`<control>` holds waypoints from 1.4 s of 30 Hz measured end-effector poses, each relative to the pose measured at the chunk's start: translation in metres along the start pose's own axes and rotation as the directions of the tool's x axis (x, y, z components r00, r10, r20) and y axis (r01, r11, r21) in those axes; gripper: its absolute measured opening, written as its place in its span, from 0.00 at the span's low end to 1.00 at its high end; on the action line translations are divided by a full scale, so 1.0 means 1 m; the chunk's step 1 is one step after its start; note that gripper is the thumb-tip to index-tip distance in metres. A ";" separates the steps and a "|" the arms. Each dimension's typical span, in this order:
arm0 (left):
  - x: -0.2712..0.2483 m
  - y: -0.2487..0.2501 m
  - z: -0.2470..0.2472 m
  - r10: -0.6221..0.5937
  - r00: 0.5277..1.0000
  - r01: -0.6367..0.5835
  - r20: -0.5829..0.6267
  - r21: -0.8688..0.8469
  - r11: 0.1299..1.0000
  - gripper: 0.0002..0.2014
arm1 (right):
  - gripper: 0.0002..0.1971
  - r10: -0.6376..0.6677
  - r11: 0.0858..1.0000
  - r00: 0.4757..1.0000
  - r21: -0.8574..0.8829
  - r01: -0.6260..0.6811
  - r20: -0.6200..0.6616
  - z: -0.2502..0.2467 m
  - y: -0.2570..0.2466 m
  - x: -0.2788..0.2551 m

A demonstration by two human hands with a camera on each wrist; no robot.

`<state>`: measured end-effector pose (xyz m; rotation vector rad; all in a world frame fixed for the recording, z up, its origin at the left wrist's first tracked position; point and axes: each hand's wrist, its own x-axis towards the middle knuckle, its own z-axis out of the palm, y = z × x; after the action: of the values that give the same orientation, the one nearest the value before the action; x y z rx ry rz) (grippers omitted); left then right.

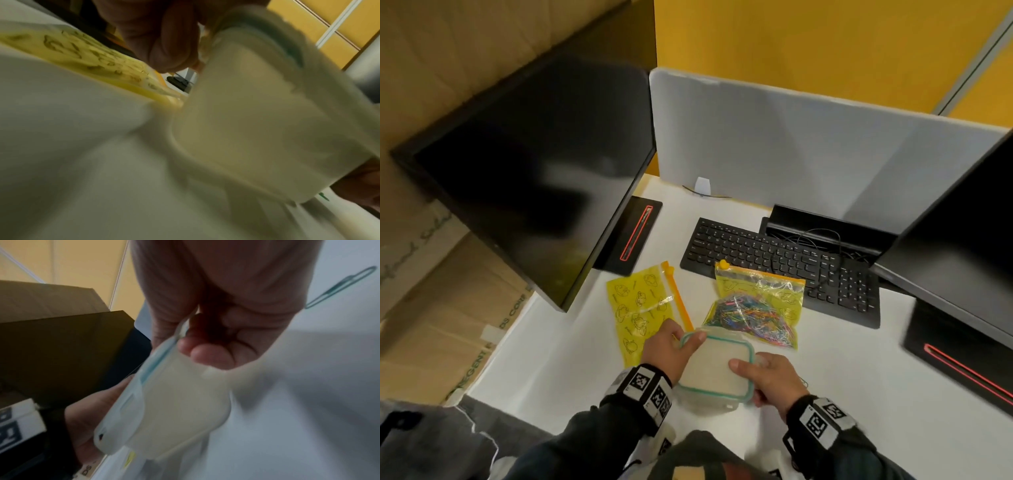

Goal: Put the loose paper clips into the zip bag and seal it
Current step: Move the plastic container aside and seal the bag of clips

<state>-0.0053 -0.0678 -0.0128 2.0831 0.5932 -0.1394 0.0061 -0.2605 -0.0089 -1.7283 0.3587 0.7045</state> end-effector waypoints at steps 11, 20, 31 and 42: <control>0.011 0.018 -0.033 0.298 0.955 -0.297 -0.003 0.050 0.954 0.06 | 0.12 -0.254 0.906 0.923 0.262 0.332 -0.289 -0.072 -0.055 -0.031; 0.030 0.007 -0.033 0.144 0.953 -0.268 0.267 0.521 0.811 0.21 | 0.12 -0.375 0.916 0.704 -0.123 0.382 -0.604 -0.131 -0.008 -0.039; 0.027 -0.008 -0.027 0.073 0.945 -0.293 0.319 0.726 0.623 0.22 | 0.09 -0.638 0.511 0.696 -0.858 0.062 -0.330 -0.112 0.025 -0.042; 0.032 0.019 -0.049 0.219 0.956 -0.293 0.196 0.557 0.777 0.03 | 0.15 -0.396 0.593 0.867 -0.805 -0.011 -0.304 -0.103 0.013 -0.042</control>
<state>0.0257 -0.0248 0.0187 2.7086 0.1856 -0.3208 -0.0057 -0.3672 0.0218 -2.7724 0.1511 0.2547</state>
